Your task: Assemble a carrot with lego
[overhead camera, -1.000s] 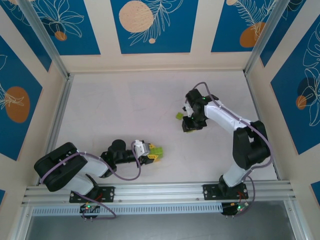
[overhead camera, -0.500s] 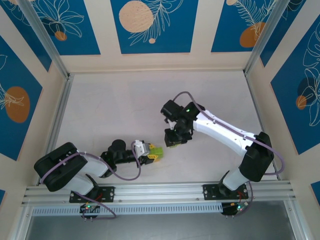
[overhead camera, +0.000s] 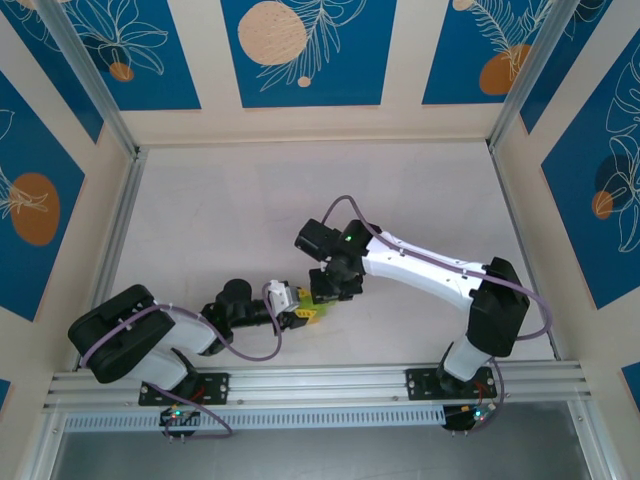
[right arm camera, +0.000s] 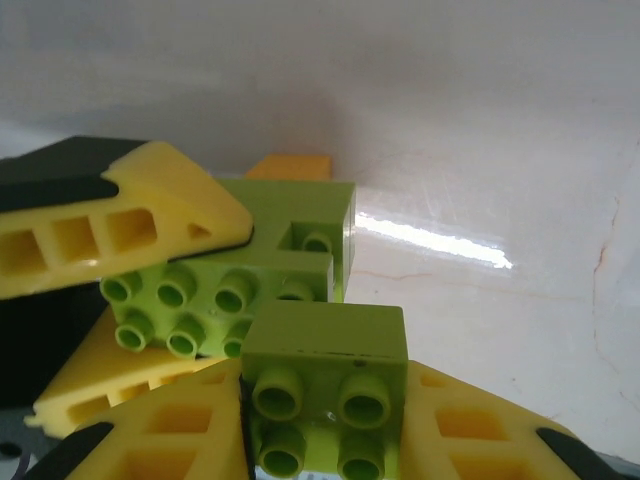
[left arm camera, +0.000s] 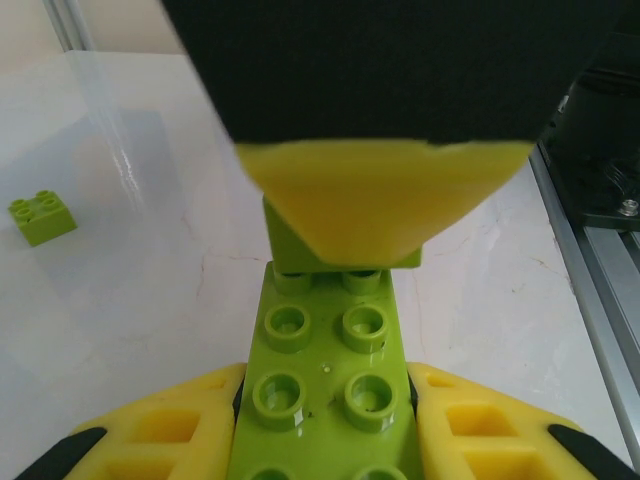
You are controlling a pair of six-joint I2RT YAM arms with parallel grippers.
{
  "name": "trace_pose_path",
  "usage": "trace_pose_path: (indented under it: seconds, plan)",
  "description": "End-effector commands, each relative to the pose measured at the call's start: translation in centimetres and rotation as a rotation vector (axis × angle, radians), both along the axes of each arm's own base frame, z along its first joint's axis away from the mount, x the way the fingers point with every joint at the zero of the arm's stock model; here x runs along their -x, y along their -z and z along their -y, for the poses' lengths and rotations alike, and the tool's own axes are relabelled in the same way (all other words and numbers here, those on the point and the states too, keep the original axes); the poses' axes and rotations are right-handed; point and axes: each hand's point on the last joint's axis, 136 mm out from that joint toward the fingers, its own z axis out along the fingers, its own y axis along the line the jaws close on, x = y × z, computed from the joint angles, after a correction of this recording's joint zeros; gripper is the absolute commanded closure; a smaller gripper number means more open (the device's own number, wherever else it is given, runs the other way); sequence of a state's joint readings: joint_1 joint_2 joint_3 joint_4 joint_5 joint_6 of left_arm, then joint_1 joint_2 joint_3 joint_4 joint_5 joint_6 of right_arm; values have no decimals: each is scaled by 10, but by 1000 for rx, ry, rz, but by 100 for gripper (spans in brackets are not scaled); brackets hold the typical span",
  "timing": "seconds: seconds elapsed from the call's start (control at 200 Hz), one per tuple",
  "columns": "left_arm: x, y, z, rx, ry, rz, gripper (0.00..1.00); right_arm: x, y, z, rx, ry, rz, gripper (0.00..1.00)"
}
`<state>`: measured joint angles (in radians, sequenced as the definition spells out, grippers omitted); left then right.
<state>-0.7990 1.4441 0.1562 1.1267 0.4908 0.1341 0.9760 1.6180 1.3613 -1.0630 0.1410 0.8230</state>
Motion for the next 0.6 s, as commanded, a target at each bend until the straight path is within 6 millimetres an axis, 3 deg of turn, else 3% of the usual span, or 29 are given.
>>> trace_pose_path:
  seconds: [0.0,0.595]
  plan:
    - [4,-8,3,27,37,36,70,-1,-1,-4,-5,11,11,73]
    - [3,-6,3,17,37,32,71,16,24,1,36,-44,-69,74]
